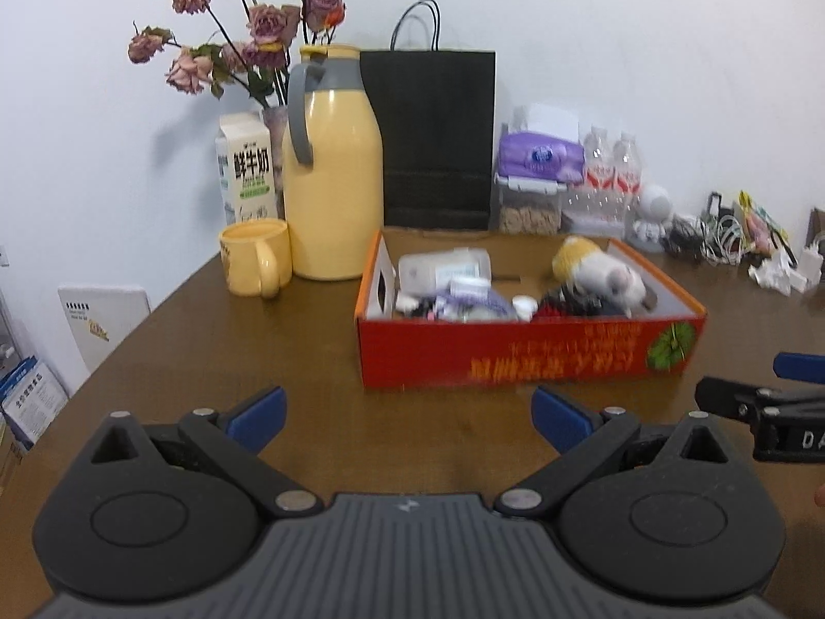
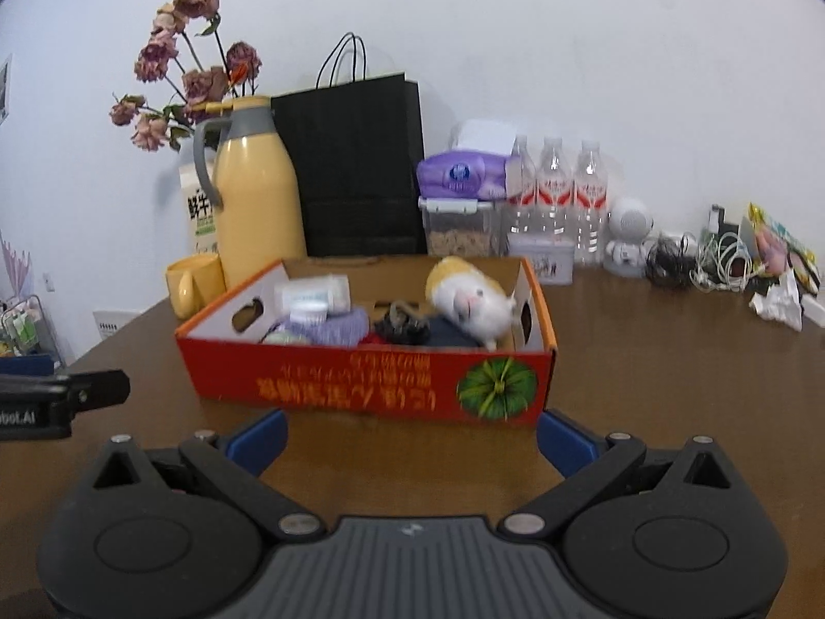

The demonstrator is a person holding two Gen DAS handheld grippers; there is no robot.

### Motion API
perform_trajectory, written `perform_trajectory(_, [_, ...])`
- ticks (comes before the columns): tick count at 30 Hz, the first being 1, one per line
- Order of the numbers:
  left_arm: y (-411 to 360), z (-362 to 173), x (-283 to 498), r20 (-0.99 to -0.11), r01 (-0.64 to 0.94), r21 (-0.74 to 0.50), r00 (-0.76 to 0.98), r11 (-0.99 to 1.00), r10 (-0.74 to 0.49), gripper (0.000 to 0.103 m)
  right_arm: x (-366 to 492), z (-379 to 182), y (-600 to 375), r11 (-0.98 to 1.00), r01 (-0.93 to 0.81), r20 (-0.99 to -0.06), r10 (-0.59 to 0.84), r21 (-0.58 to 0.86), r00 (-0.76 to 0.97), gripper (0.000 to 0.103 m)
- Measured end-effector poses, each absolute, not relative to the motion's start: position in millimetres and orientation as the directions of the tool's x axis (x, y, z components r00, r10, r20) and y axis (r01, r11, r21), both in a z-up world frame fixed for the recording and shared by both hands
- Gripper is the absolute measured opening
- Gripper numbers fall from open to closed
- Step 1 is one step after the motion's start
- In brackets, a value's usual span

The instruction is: Organize objects

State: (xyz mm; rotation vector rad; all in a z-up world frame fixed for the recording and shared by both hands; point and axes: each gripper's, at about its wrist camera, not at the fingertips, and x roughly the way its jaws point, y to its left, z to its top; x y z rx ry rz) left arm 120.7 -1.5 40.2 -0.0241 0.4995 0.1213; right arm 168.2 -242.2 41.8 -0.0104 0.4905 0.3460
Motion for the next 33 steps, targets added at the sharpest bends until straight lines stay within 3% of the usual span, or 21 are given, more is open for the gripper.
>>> perform_trajectory(9, [-7.1, 27.7, 101.6, -0.520, -0.111, 0.005, 0.849, 0.994, 0.098, 0.103, 151.1, 31.8, -240.2, 0.945, -0.319, -0.512, 0.306, 0.065, 0.803, 0.103])
perform_trajectory(33, [-9.4, 30.3, 94.4, -0.510, -0.111, -0.003, 0.855, 0.994, 0.095, 0.103, 143.0, 34.7, -236.9, 0.944, -0.324, -0.506, 0.307, 0.057, 0.806, 0.103])
